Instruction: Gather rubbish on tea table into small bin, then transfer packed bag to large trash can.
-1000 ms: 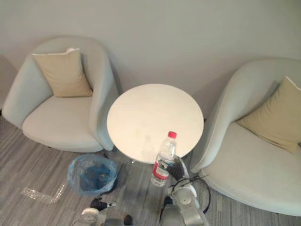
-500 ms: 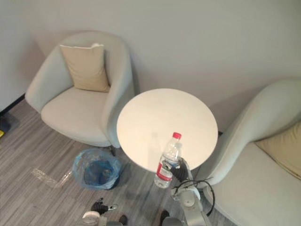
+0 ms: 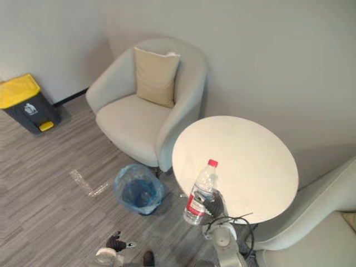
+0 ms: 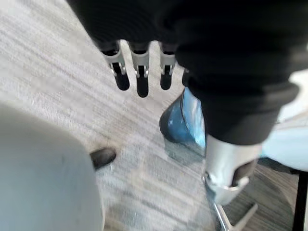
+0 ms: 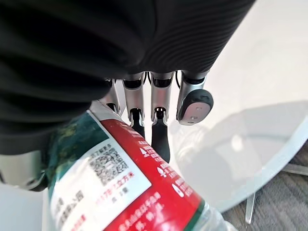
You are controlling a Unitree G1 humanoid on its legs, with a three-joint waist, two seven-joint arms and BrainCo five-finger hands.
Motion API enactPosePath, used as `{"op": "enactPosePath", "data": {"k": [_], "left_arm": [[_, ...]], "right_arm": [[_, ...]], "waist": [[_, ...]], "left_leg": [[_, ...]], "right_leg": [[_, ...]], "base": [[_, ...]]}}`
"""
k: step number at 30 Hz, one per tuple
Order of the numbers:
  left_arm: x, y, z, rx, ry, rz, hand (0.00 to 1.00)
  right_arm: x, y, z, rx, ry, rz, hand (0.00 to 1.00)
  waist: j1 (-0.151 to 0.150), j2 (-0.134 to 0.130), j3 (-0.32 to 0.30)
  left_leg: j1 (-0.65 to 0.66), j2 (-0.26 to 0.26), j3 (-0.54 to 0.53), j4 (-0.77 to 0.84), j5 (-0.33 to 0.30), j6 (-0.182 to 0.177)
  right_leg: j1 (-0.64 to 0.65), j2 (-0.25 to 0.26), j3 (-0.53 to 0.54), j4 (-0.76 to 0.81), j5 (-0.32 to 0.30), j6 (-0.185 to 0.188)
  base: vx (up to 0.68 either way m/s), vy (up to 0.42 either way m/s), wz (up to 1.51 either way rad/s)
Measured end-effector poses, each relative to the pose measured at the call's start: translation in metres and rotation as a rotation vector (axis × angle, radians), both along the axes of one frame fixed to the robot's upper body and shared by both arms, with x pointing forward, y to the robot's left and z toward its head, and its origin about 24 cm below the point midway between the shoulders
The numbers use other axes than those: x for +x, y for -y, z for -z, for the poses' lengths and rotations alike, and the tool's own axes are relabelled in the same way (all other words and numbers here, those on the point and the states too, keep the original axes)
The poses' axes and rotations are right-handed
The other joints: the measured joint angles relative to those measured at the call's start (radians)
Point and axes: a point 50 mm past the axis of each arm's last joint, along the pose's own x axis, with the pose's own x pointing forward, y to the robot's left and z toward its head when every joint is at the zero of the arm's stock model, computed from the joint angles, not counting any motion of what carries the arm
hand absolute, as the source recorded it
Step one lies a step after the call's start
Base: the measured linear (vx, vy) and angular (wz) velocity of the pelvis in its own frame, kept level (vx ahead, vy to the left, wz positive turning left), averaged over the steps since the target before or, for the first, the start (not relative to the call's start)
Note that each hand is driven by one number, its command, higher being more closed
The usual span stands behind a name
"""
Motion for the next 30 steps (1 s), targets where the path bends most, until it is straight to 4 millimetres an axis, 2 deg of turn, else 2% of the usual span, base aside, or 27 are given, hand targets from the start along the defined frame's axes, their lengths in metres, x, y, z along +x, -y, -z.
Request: {"op": "enactPosePath", "data": {"k": [1,2,3,4,6,7,8,9,11,13,14,15,16,18,23,26,30], "left_arm": [[0.002,0.001,-0.001,-0.005,0.006,-0.003,0.0],[0.002,0.0,-0.001,-0.003,0.007,-0.002,0.0],[0.002,-0.002,-0.001,0.002,0.008,-0.002,0.0],[0.003,-0.002,-0.001,0.003,0.008,-0.001,0.0],[0.004,-0.002,-0.002,0.003,0.009,-0.001,0.0],[0.004,-0.003,-0.002,0.004,0.008,0.0,0.0],[0.004,-0.005,-0.002,0.009,0.01,0.001,0.0],[0.008,-0.005,-0.003,0.012,0.018,-0.001,0.0],[0.004,0.005,0.0,-0.014,0.003,-0.006,0.0],[0.003,0.009,0.001,-0.026,0.0,-0.004,0.0],[0.003,0.01,0.001,-0.028,0.0,-0.003,0.0],[0.005,0.011,-0.001,-0.031,0.011,-0.004,0.0],[0.007,0.011,-0.001,-0.032,0.018,-0.003,0.0],[0.012,0.009,-0.004,-0.022,0.039,0.007,0.0],[0.013,0.008,-0.004,-0.018,0.039,0.008,0.0],[0.013,0.008,-0.004,-0.015,0.04,0.012,0.0],[0.01,0.009,-0.002,-0.009,0.022,0.026,0.0]], "right_arm": [[0.0,0.0,0.0,-0.002,-0.004,-0.003,1.0],[-0.001,-0.003,0.001,0.001,-0.006,-0.012,1.0],[0.0,-0.009,0.0,0.006,-0.004,-0.039,1.0],[0.001,-0.012,0.0,0.01,-0.001,-0.054,1.0],[0.001,-0.012,0.0,0.01,-0.002,-0.056,1.0],[0.001,-0.012,0.0,0.01,-0.002,-0.055,1.0],[-0.002,-0.012,0.001,0.012,-0.006,-0.052,1.0],[-0.002,-0.009,0.001,0.002,-0.01,-0.051,1.0],[-0.004,-0.001,0.002,-0.022,-0.018,-0.042,1.0],[-0.003,0.004,0.001,-0.024,-0.013,-0.022,1.0],[-0.004,0.005,0.001,-0.023,-0.015,-0.018,1.0],[-0.005,0.005,0.002,-0.017,-0.017,-0.007,1.0],[-0.005,0.005,0.001,-0.018,-0.016,-0.007,1.0],[-0.001,0.006,-0.001,-0.022,-0.001,-0.007,1.0],[0.004,0.005,-0.005,-0.027,0.02,-0.009,1.0],[0.005,-0.004,-0.004,-0.019,0.019,-0.045,1.0],[0.002,-0.01,0.0,-0.016,-0.003,-0.074,1.0]], "waist": [[-0.004,0.013,0.012],[-0.006,0.02,0.016],[-0.004,0.017,0.015],[-0.009,0.014,0.018],[-0.012,0.006,0.023],[-0.012,0.001,0.024],[-0.013,-0.028,0.019],[-0.014,-0.041,0.026],[-0.005,0.015,0.01],[-0.004,0.053,0.01],[-0.004,0.055,0.01],[-0.003,0.054,0.016],[-0.001,0.055,0.018],[0.007,0.036,0.037],[0.01,0.035,0.039],[0.022,0.037,0.039],[0.021,0.046,0.034]], "left_leg": [[0.024,0.018,-0.034,0.007,-0.003,0.012],[0.022,0.028,-0.044,0.013,-0.008,0.016],[0.02,0.051,-0.068,0.018,-0.01,0.02],[0.022,0.063,-0.102,0.02,-0.013,0.016],[0.019,0.065,-0.143,0.044,-0.028,0.003],[0.018,0.06,-0.149,0.056,-0.029,-0.004],[0.002,0.02,-0.183,0.107,-0.064,-0.021],[-0.004,-0.001,-0.205,0.148,-0.101,-0.027],[-0.028,0.029,-0.224,0.201,-0.139,-0.048],[-0.061,0.058,-0.223,0.241,-0.165,-0.063],[-0.062,0.063,-0.221,0.252,-0.17,-0.069],[-0.085,0.079,-0.198,0.315,-0.187,-0.096],[-0.095,0.084,-0.183,0.34,-0.19,-0.1],[-0.095,0.097,-0.101,0.375,-0.192,-0.102],[-0.081,0.088,-0.086,0.308,-0.188,-0.095],[-0.047,0.083,-0.068,0.298,-0.188,-0.093],[0.005,0.079,-0.052,0.214,-0.167,-0.06]], "right_leg": [[-0.043,0.029,0.057,0.07,0.01,-0.016],[-0.05,0.056,0.083,0.05,-0.015,-0.016],[-0.063,0.116,0.126,-0.015,-0.046,-0.026],[-0.068,0.167,0.164,-0.092,-0.047,-0.024],[-0.069,0.222,0.238,-0.216,-0.018,-0.024],[-0.065,0.228,0.257,-0.248,-0.001,-0.028],[-0.049,0.217,0.291,-0.327,0.079,-0.056],[-0.036,0.196,0.285,-0.318,0.087,-0.063],[-0.015,0.216,0.244,-0.349,0.076,-0.072],[0.015,0.238,0.206,-0.391,0.08,-0.08],[0.022,0.241,0.199,-0.398,0.08,-0.08],[0.055,0.248,0.17,-0.417,0.08,-0.08],[0.065,0.249,0.163,-0.421,0.08,-0.08],[0.107,0.249,0.157,-0.448,0.08,-0.081],[0.101,0.245,0.158,-0.485,0.084,-0.084],[0.118,0.244,0.184,-0.484,0.084,-0.085],[0.117,0.245,0.21,-0.486,0.088,-0.083]], "base": [[0.16,0.114,0.77],[0.17,0.02,0.63],[0.19,-0.025,0.62],[0.14,-0.052,0.66],[0.14,-0.092,0.67],[0.17,-0.127,0.81],[0.17,-0.161,0.81],[0.17,-0.15,0.86],[0.2,-0.099,0.47],[0.25,-0.089,0.38],[0.22,-0.091,0.57],[0.16,-0.062,0.42],[0.17,-0.054,0.47],[0.1,-0.001,0.16],[0.05,0.047,0.06],[0.03,0.035,-0.26],[0.0,0.01,-0.18]]}}
